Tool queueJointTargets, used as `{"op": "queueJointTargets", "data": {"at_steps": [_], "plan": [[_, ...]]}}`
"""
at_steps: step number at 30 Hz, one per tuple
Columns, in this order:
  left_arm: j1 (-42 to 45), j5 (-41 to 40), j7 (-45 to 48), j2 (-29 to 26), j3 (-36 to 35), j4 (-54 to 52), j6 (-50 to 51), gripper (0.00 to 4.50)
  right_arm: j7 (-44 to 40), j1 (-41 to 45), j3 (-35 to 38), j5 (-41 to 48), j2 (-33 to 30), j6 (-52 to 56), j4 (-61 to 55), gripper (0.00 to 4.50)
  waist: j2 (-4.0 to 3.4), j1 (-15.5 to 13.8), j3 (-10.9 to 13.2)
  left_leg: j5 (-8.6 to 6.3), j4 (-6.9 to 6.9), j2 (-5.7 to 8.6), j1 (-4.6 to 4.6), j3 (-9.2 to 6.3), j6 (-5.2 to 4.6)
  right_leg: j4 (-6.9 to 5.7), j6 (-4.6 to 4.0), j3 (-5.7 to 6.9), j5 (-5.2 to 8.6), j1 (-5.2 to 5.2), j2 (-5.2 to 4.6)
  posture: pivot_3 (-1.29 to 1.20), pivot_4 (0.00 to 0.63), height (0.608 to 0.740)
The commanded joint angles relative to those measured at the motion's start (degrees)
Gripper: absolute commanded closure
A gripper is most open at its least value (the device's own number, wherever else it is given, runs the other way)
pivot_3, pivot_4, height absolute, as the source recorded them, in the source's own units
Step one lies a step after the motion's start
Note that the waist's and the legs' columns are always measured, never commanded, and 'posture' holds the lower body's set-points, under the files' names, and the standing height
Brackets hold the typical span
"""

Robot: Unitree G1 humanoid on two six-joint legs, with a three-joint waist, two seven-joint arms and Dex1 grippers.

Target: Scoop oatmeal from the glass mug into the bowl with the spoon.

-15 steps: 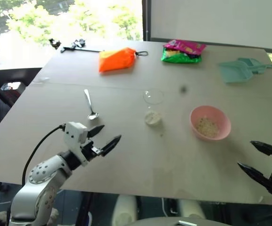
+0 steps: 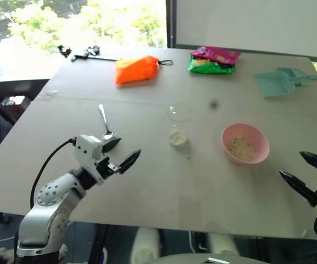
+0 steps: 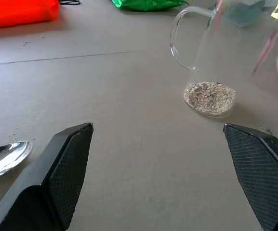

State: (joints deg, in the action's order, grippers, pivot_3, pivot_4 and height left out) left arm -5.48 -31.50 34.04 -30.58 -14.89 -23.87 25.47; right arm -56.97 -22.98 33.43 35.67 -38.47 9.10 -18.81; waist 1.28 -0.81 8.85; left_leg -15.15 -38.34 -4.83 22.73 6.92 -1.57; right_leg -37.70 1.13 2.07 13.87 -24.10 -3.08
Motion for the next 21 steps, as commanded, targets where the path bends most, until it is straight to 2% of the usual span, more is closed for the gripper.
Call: {"op": "queueJointTargets", "data": {"at_steps": [1, 3, 5, 9, 14, 18, 21], "plan": [[3.63, 2.65, -6.11, -0.03, -1.52, -0.45, 1.48, 0.01, -1.11, 1.68, 0.94, 7.36, -1.11, 2.89, -6.33, 0.0, 0.0, 0.01, 0.0, 0.0, 0.0, 0.0, -0.01, -0.04, 0.0, -0.01, 0.0, 0.03, 0.0, 0.03, 0.01, 0.0, 0.15, 0.74], [6.24, 6.41, -11.48, 0.05, -1.02, -0.19, 3.19, 0.01, -1.95, 3.3, 0.23, 9.79, -1.48, 3.22, -8.99, 0.0, 0.0, 0.06, 0.0, 0.0, 0.0, 0.0, -0.04, -0.05, 0.0, -0.03, 0.02, 0.02, -0.01, 0.05, 0.02, 0.0, 0.15, 0.74], [9.13, 6.65, -14.29, -0.08, -1.21, 0.01, 6.56, 0.01, -3.53, 4.39, -0.92, 10.8, -2.08, 3.61, -10.32, 0.0, 0.03, 0.05, 0.01, 0.0, 0.0, 0.0, -0.08, -0.06, 0.0, -0.02, 0.09, 0.01, -0.06, 0.1, 0.03, 0.0, 0.15, 0.74], [15.24, -0.79, -15.17, 0.19, -4.83, 0.91, 15.29, 0.01, -4.08, 7.49, -2.51, 13.4, -3.07, 4.87, -12.1, 0.0, 0.06, 0.0, 0.03, 0.0, -0.01, 0.01, -0.05, -0.09, 0.0, 0.03, 0.16, 0.06, -0.09, 0.13, 0.02, 0.0, 0.15, 0.74], [21.13, 1.31, -22.41, -0.44, -5.79, 1.33, 22.2, 0.01, -3.44, 13.21, -4.44, 14.54, -3.95, 5.94, -11.65, 0.0, 0.1, 0.08, 0.05, 0.0, -0.01, 0.02, -0.07, -0.1, 0.0, 0.01, 0.19, 0.07, -0.11, 0.16, 0.03, 0.0, 0.15, 0.74], [25.64, 5.24, -29.35, -3.57, -3.28, 0.93, 35.0, 0.01, -3.78, 15.78, -4.7, 15.12, -4.7, 6.73, -10.85, 0.0, 0.11, 0.04, 0.06, 0.01, 0.0, 0.02, -0.07, -0.17, 0.01, 0.02, 0.2, 0.13, -0.11, 0.19, 0.04, 0.0, 0.15, 0.74], [28.58, 6.06, -32.37, -2.37, -3.8, 0.76, 39.94, 0.01, -3.08, 18.01, -4.77, 16.79, -5.12, 8.08, -11.05, 0.0, 0.13, 0.02, 0.07, 0.01, -0.01, 0.04, -0.06, -0.17, 0.02, 0.03, 0.21, 0.13, -0.12, 0.2, 0.03, 0.0, 0.15, 0.74]]}}
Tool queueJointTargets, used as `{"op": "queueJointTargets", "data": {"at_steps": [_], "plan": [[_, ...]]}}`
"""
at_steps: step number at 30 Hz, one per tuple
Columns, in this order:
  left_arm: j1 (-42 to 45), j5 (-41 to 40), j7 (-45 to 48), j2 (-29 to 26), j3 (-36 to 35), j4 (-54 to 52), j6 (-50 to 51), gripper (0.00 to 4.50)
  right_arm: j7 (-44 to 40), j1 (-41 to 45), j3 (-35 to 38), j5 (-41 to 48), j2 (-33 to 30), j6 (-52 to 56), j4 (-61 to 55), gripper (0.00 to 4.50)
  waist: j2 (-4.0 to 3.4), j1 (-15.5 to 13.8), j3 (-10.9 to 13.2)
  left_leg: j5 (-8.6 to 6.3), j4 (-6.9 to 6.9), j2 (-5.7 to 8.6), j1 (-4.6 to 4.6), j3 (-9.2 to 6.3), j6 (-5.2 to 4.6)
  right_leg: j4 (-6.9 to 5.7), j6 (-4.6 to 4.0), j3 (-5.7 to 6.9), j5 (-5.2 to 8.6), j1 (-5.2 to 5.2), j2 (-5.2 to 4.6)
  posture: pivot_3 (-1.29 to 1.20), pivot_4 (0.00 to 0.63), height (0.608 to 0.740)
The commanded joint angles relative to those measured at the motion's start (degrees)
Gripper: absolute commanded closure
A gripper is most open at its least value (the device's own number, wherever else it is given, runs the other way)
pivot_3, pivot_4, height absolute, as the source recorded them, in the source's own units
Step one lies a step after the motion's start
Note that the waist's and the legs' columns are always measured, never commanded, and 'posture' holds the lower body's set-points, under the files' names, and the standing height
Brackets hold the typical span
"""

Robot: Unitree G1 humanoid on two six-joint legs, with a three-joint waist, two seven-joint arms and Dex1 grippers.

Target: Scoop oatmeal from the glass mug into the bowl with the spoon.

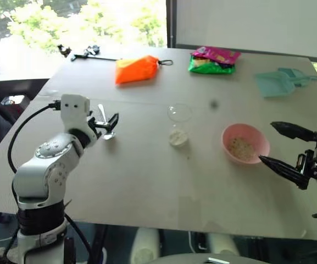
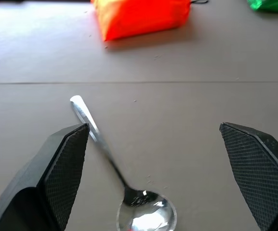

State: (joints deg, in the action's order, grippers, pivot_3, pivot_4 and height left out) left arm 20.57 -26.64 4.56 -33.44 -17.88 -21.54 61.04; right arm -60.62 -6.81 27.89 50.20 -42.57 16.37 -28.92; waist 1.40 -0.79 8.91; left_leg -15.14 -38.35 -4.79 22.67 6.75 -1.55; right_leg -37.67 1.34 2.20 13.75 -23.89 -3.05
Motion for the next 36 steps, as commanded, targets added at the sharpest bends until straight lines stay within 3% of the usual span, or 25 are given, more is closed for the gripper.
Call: {"op": "queueJointTargets", "data": {"at_steps": [1, 7, 21, 24, 28, 29, 30, 32, 36], "plan": [[3.77, 2.27, -4.76, 1.21, -0.77, -1.12, 6.5, 0.01, 0.52, 2.54, 0.57, 2.36, -1.17, 1.03, -0.97, 0.0, 0.01, -0.01, 0.01, 0.0, -0.01, 0.0, 0.0, 0.0, 0.0, 0.0, 0.0, 0.0, 0.0, 0.0, -0.01, 0.0, 0.15, 0.74], [12.12, 8.28, -14.47, 8.92, -4.7, 6.49, 14.93, 0.01, 0.4, 5.24, -0.4, 3.1, -1.27, 2.18, -0.79, 0.0, 0.05, -0.02, 0.03, 0.01, -0.04, 0.03, 0.0, -0.1, 0.02, -0.01, 0.01, 0.08, -0.01, 0.08, -0.01, 0.0, 0.15, 0.74], [23.51, 15.24, -19.32, 18.8, -4.37, 29.51, 4.21, 0.01, -0.61, 5.31, 0.44, 2.75, -0.77, 1.55, -0.65, 0.0, 0.12, -0.04, 0.06, 0.16, -0.07, 0.08, 0.1, -0.09, 0.27, 0.01, 0.02, 0.21, -0.02, 0.1, -0.04, 0.0, 0.15, 0.74], [25.13, 16.57, -21.19, 19.86, -4.95, 33.25, 2.65, 0.89, -0.86, 4.19, 0.68, 2.34, -0.65, 1.22, -0.83, 0.0, 0.12, -0.04, 0.06, 0.16, -0.07, 0.09, 0.09, -0.09, 0.26, 0.01, 0.02, 0.21, -0.02, 0.11, -0.04, 0.0, 0.15, 0.74], [25.17, 17.88, -22.82, 20.11, -5.85, 35.38, 2.06, 2.57, -0.6, 3.51, 0.69, 2.22, -0.66, 1.03, -1.22, 0.0, 0.09, -0.03, 0.05, 0.16, -0.07, 0.09, 0.07, -0.09, 0.27, -0.01, 0.03, 0.21, -0.02, 0.11, -0.05, 0.0, 0.15, 0.74], [24.91, 18.02, -22.67, 20.0, -5.88, 35.41, 2.12, 3.18, -0.35, 3.47, 0.65, 2.3, -0.68, 1.12, -1.47, 0.0, 0.09, -0.03, 0.04, 0.16, -0.07, 0.09, 0.06, -0.09, 0.27, -0.02, 0.03, 0.21, -0.02, 0.12, -0.05, 0.0, 0.15, 0.74], [24.67, 18.07, -22.67, 19.97, -6.2, 35.54, 2.15, 3.42, 0.14, 3.64, 0.49, 2.41, -0.74, 1.37, -1.79, 0.0, 0.08, -0.02, 0.04, 0.16, -0.07, 0.09, 0.05, -0.09, 0.27, -0.03, 0.03, 0.21, -0.02, 0.12, -0.05, 0.0, 0.15, 0.74], [24.3, 18.23, -22.43, 19.86, -6.68, 35.53, 1.95, 4.47, 1.11, 3.82, 0.15, 2.37, -0.84, 1.81, -2.38, 0.0, 0.08, -0.03, 0.04, 0.16, -0.07, 0.09, 0.04, -0.09, 0.27, -0.04, 0.03, 0.22, -0.02, 0.13, -0.05, 0.0, 0.15, 0.74], [23.84, 18.36, -22.58, 19.79, -7.8, 35.11, 1.86, 4.47, 6.91, 6.0, -0.79, 1.6, -1.37, 4.3, -2.84, 0.0, 0.06, 0.0, 0.03, 0.16, -0.08, 0.1, 0.02, -0.12, 0.27, -0.06, 0.03, 0.2, -0.02, 0.13, -0.07, 0.0, 0.15, 0.74]]}}
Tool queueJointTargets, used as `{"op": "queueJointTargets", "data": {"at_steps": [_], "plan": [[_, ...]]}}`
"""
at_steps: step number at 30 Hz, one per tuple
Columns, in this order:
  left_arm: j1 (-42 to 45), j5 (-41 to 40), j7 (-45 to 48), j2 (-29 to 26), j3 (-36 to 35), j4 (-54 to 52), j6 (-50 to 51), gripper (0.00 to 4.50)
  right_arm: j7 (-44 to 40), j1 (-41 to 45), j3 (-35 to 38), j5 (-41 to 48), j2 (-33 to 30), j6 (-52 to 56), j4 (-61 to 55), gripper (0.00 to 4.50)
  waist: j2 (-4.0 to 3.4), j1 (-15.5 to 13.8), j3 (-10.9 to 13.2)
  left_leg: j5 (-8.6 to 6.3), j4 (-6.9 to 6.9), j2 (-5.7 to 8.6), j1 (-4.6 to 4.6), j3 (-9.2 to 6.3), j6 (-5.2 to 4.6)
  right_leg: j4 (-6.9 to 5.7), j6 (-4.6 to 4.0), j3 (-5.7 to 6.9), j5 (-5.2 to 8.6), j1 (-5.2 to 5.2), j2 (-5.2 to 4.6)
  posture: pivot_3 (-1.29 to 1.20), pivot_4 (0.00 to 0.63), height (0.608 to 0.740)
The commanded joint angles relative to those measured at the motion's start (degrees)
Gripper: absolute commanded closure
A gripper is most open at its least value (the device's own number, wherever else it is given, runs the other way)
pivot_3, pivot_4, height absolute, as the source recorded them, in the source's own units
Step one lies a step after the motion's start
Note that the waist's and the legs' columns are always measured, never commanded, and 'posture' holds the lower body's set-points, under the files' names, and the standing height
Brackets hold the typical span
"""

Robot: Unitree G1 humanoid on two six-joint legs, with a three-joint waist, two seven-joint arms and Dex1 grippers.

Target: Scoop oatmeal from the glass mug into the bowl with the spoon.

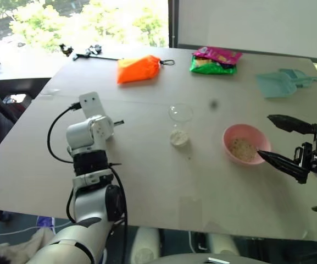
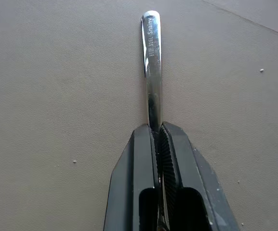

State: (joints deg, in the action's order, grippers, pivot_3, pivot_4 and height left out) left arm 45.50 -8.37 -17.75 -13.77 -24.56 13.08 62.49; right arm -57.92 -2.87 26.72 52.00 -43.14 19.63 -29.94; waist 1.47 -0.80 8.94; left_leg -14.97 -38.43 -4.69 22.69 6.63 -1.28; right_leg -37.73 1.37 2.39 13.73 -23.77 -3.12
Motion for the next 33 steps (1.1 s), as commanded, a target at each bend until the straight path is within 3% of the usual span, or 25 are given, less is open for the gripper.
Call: {"op": "queueJointTargets", "data": {"at_steps": [1, 5, 7, 10, 14, 17, 22, 27, 28, 29, 31, 33], "plan": [[-1.25, -0.07, -0.17, 0.16, -1.53, 0.21, 0.32, 4.47, 6.27, 2.92, 0.27, -0.45, -0.42, 1.44, -1.89, 0.0, 0.0, 0.03, 0.0, 0.0, 0.0, 0.0, 0.0, 0.0, 0.0, -0.01, 0.0, -0.01, 0.0, 0.0, 0.0, 0.0, 0.15, 0.74], [-2.06, -0.7, 0.0, -0.16, -3.75, -6.85, -3.48, 4.47, 16.08, 8.03, -0.42, 1.74, -0.44, 6.73, -1.77, 0.0, 0.01, 0.3, 0.01, 0.01, -0.01, 0.0, -0.07, -0.03, 0.01, -0.09, 0.0, -0.06, 0.0, -0.01, 0.0, 0.0, 0.15, 0.74], [-3.14, 1.58, 4.41, -4.01, 2.45, -12.37, -9.11, 4.47, 21.22, 11.38, -0.52, 1.94, -2.74, 10.33, -3.81, 0.0, 0.05, 0.35, 0.06, 0.01, 0.0, -0.01, -0.02, -0.05, 0.02, -0.09, -0.01, -0.06, 0.0, -0.04, 0.0, 0.0, 0.15, 0.74], [-2.3, 3.07, 14.41, -7.27, 12.31, -19.35, -23.87, 4.47, 27.42, 24.8, -4.85, 8.86, -4.13, 17.58, -0.88, 0.0, 0.25, 0.17, 0.22, 0.03, -0.01, -0.03, 0.14, 0.01, 0.05, -0.11, -0.03, -0.06, -0.01, -0.21, 0.0, 0.0, 0.15, 0.74], [-2.43, 2.55, 25.82, -8.84, 20.6, -22.3, -34.14, 4.47, 35.51, 39.52, -13.01, 3.93, 0.72, 20.51, 4.33, 0.0, 0.25, -0.45, 0.17, 0.02, -0.08, 0.0, 0.2, 0.18, 0.04, -0.02, -0.05, 0.03, -0.01, -0.11, -0.07, 0.0, 0.15, 0.74], [-3.21, 2.31, 35.61, -11.27, 25.99, -24.08, -41.95, 4.47, 44.85, 49.63, -18.1, 2.74, 8.3, 26.54, 12.57, 0.0, 0.23, 0.24, 0.16, 0.01, -0.06, 0.04, 0.24, 0.21, 0.02, 0.08, -0.04, -0.08, -0.01, -0.08, -0.08, 0.0, 0.15, 0.74], [-4.31, 4.34, 43.94, -15.27, 29.2, -23.26, -53.63, 4.47, 54.08, 59.01, -17.65, 6.07, 18.66, 34.67, 20.69, 0.0, 0.17, 1.17, 0.16, 0.04, -0.04, -0.08, 0.84, 0.42, 0.05, -0.22, -0.04, -0.28, -0.02, -1.0, 0.05, 0.0, 0.15, 0.74], [-4.92, 3.4, 48.17, -16.17, 28.62, -23.42, -57.31, 4.47, 55.75, 63.12, -15.48, 11.38, 24.26, 38.79, 23.39, 0.0, 0.16, 1.3, 0.17, 0.09, 0.0, -0.09, 1.33, 0.57, 0.11, -0.17, -0.02, -0.31, -0.04, -1.5, 0.02, 0.0, 0.15, 0.74], [-5.0, 3.33, 48.68, -16.25, 28.51, -23.46, -57.59, 4.5, 55.9, 63.61, -15.21, 11.8, 24.82, 39.14, 23.79, 0.54, 0.15, 1.26, 0.17, 0.09, -0.01, -0.08, 1.37, 0.59, 0.11, -0.15, 0.0, -0.31, -0.04, -1.5, 0.0, 0.0, 0.15, 0.74], [-5.07, 3.37, 49.06, -16.29, 28.44, -23.49, -57.91, 4.5, 55.97, 63.98, -15.17, 11.77, 25.04, 39.51, 24.02, 0.7, 0.16, 1.24, 0.17, 0.08, -0.01, -0.08, 1.39, 0.59, 0.1, -0.15, 0.0, -0.3, -0.04, -1.5, -0.01, 0.0, 0.15, 0.74], [-5.21, 3.24, 49.81, -16.27, 28.23, -23.64, -58.07, 4.5, 54.7, 64.52, -16.15, 10.32, 24.77, 39.43, 23.86, 1.64, 0.16, 1.15, 0.17, 0.08, -0.03, -0.07, 1.42, 0.57, 0.1, -0.1, 0.01, -0.29, -0.04, -1.51, -0.01, 0.0, 0.15, 0.74], [-5.29, 3.1, 50.37, -16.18, 28.07, -23.71, -58.06, 4.5, 54.4, 65.12, -15.86, 10.52, 25.28, 39.49, 24.22, 1.64, 0.16, 1.19, 0.17, 0.08, -0.04, -0.07, 1.41, 0.53, 0.09, -0.12, 0.01, -0.27, -0.04, -1.5, 0.0, 0.0, 0.15, 0.74]]}}
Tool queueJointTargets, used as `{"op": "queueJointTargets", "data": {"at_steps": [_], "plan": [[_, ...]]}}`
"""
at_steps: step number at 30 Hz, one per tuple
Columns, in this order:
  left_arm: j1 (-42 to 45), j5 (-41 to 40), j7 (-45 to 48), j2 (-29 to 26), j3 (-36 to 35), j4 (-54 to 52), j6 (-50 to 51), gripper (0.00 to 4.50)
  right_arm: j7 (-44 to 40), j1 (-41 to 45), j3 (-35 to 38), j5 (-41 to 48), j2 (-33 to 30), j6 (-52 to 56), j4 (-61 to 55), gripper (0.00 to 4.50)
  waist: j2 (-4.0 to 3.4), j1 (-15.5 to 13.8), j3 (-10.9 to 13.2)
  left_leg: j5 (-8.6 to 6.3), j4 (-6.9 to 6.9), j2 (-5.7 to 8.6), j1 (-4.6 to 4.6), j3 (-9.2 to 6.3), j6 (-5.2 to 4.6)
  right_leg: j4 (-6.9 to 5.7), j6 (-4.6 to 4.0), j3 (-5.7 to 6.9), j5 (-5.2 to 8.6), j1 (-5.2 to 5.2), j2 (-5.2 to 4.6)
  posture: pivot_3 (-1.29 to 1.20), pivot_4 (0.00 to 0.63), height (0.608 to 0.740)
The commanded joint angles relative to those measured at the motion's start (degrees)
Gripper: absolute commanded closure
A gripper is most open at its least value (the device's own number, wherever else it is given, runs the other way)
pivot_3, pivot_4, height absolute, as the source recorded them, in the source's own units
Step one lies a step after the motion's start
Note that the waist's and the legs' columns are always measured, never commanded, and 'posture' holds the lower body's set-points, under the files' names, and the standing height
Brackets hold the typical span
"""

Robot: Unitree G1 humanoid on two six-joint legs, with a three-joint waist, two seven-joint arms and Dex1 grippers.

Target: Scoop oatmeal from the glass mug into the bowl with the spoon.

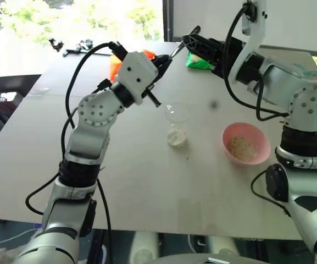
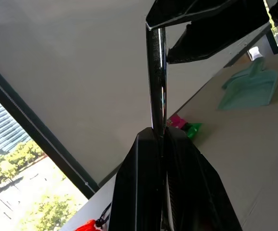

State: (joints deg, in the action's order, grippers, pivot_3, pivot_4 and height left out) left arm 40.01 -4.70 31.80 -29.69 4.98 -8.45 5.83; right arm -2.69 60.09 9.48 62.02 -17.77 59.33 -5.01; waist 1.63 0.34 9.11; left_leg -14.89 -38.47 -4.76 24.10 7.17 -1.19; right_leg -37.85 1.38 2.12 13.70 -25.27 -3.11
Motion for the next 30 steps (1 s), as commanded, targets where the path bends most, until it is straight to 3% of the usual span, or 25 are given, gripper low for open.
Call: {"op": "queueJointTargets", "data": {"at_steps": [1, 7, 11, 15, 23, 26, 30], "plan": [[0.18, -0.54, 1.01, -0.21, -1.49, -2.15, -1.46, 4.5, -0.7, 2.48, 1.89, 1.04, 0.35, -0.09, -0.36, 1.64, 0.0, 0.11, 0.0, 0.0, -0.01, 0.0, -0.01, -0.01, 0.0, -0.03, 0.0, 0.0, 0.0, 0.0, 0.01, 0.0, 0.15, 0.74], [-0.24, 0.0, 2.11, -0.31, -1.36, -2.65, -2.85, 4.5, -3.34, 3.73, 1.31, 1.15, -0.55, 2.31, 1.07, 1.64, -0.01, 0.39, 0.0, 0.0, -0.01, -0.01, -0.06, 0.0, 0.0, -0.09, 0.0, -0.04, 0.0, -0.01, 0.04, 0.0, 0.15, 0.74], [-0.49, -0.11, 2.54, -0.15, -1.34, -3.14, -3.54, 4.5, -4.71, 3.87, 1.48, 0.83, -0.79, 3.3, 1.61, 2.75, -0.01, 0.35, 0.0, 0.0, -0.01, -0.02, -0.05, 0.01, 0.0, -0.08, 0.0, -0.04, 0.0, -0.01, 0.03, 0.0, 0.15, 0.74], [-0.76, -0.45, 2.65, -0.04, -1.6, -3.63, -3.92, 4.5, -6.02, 3.86, 1.19, 0.72, -1.34, 4.55, 1.67, 4.46, -0.02, 0.33, 0.01, 0.0, -0.01, -0.01, -0.05, 0.01, 0.0, -0.08, 0.0, -0.04, 0.0, -0.01, 0.03, 0.0, 0.15, 0.74], [-1.6, -0.49, 1.16, 1.06, -2.02, -3.94, -2.64, 4.5, -6.2, 3.93, 2.18, 0.5, -1.27, 5.03, 2.8, 4.46, -0.02, 0.33, 0.01, 0.0, -0.01, -0.02, -0.06, 0.02, 0.0, -0.09, 0.0, -0.05, 0.0, -0.01, 0.04, 0.0, 0.15, 0.74], [-1.85, -9.13, 3.96, 2.24, -4.88, -4.53, 2.97, 4.5, -5.08, 4.18, 3.63, -0.16, -1.57, 4.28, 4.48, 4.46, -0.02, 0.35, 0.01, 0.0, -0.01, -0.02, -0.05, 0.02, 0.0, -0.08, 0.0, -0.05, 0.0, -0.01, 0.04, 0.0, 0.15, 0.74], [-1.61, -17.72, 2.56, 2.76, -10.77, -6.53, 10.87, 3.1, -2.86, 4.97, 6.77, -0.17, -2.37, 3.45, 7.35, 4.5, -0.02, 0.38, 0.01, 0.0, -0.03, -0.05, -0.05, 0.0, 0.0, -0.1, 0.0, -0.05, 0.0, -0.01, 0.04, 0.0, 0.15, 0.74]]}}
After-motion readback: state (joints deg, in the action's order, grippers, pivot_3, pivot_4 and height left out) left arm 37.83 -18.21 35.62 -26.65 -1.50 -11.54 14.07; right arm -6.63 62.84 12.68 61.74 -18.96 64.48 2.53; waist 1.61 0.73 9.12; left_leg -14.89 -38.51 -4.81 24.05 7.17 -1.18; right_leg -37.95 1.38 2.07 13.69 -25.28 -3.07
